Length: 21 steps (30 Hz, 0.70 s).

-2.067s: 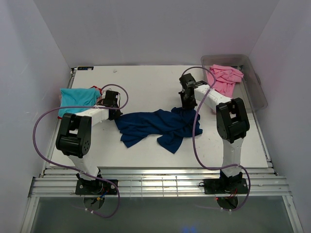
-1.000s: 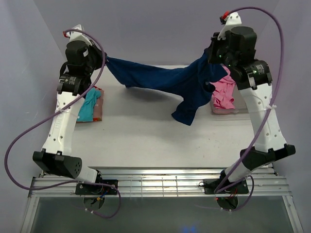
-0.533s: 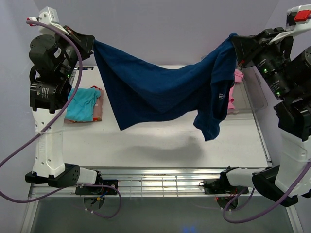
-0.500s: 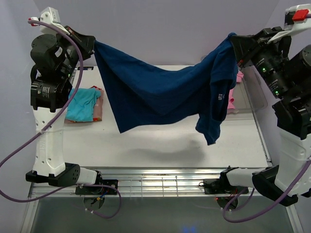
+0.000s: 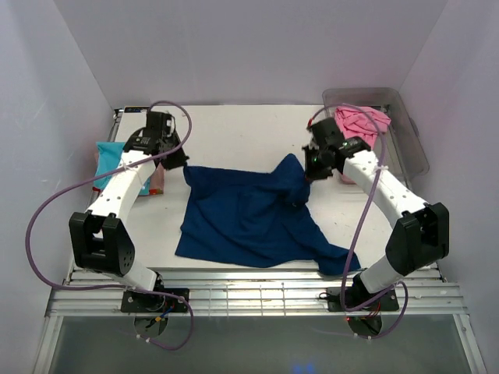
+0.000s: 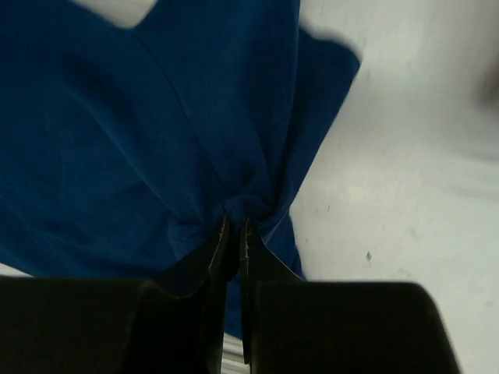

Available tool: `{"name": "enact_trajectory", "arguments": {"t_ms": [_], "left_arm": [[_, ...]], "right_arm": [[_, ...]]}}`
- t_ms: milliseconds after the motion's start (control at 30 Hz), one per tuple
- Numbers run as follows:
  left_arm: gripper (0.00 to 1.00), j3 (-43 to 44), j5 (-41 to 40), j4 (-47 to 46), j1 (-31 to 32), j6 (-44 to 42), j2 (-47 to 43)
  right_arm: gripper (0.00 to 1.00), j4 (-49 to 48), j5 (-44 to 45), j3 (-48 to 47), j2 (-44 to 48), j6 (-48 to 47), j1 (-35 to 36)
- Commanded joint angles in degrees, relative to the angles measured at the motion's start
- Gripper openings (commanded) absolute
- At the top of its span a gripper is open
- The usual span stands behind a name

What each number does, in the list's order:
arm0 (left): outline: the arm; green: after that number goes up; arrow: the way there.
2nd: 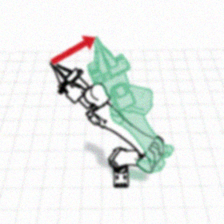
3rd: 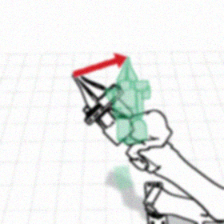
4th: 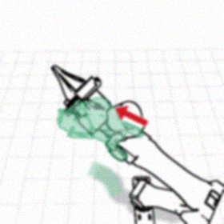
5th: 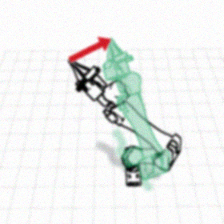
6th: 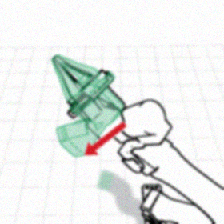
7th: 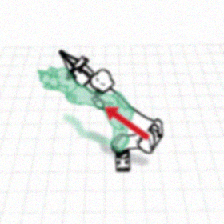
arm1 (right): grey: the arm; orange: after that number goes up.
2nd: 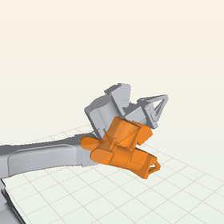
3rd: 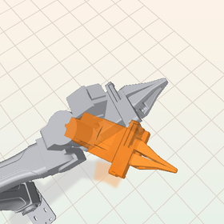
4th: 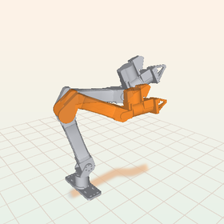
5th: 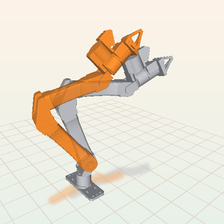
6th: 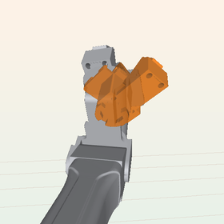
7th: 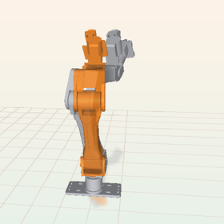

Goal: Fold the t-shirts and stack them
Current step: Flatten the tshirt out

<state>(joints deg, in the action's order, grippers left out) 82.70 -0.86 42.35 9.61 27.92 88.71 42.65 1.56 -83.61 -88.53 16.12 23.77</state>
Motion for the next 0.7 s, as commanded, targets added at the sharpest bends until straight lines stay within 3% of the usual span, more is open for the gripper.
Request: {"name": "enact_trajectory", "arguments": {"t_ms": [0,167,300,333,367,400,433,467,533,667], "left_arm": [[0.00,-8.8,-1.1,-0.6,0.1,0.6,-11.1],[0.00,-14.8,0.0,1.0,0.1,1.7,-17.1],[0.00,-16.0,0.2,1.6,0.1,1.6,-17.8],[0.00,-15.8,0.3,1.7,0.1,1.5,-17.8],[0.00,-15.4,0.5,1.7,0.1,1.5,-17.6],[0.00,-15.1,0.5,1.8,0.1,1.5,-17.4],[0.00,-14.9,0.5,1.7,0.1,1.5,-17.3],[0.00,-14.5,0.5,1.8,0.1,1.3,-16.7],[0.00,-14.1,0.6,1.7,0.1,1.1,-16.1],[0.00,-13.0,0.6,1.7,0.1,0.9,-16.1]], "right_arm": [[0.08,5.2,0.5,10.3,10.6,4.3,3.6],[0.08,14.6,0.0,18.5,16.6,10.1,9.3],[0.08,18.6,-3.5,23.7,16.0,11.5,13.1],[0.12,19.0,-3.0,25.8,15.5,11.8,13.5],[0.26,18.9,-1.8,26.4,14.8,11.8,13.8],[0.32,18.3,0.3,26.6,14.7,11.6,13.8],[0.42,17.6,1.7,26.0,14.4,11.6,13.8],[0.63,15.4,5.1,25.6,13.6,11.6,13.8],[0.79,14.3,8.0,23.0,10.3,11.4,13.6],[0.79,11.3,14.6,20.9,5.0,13.7,12.9]]}}
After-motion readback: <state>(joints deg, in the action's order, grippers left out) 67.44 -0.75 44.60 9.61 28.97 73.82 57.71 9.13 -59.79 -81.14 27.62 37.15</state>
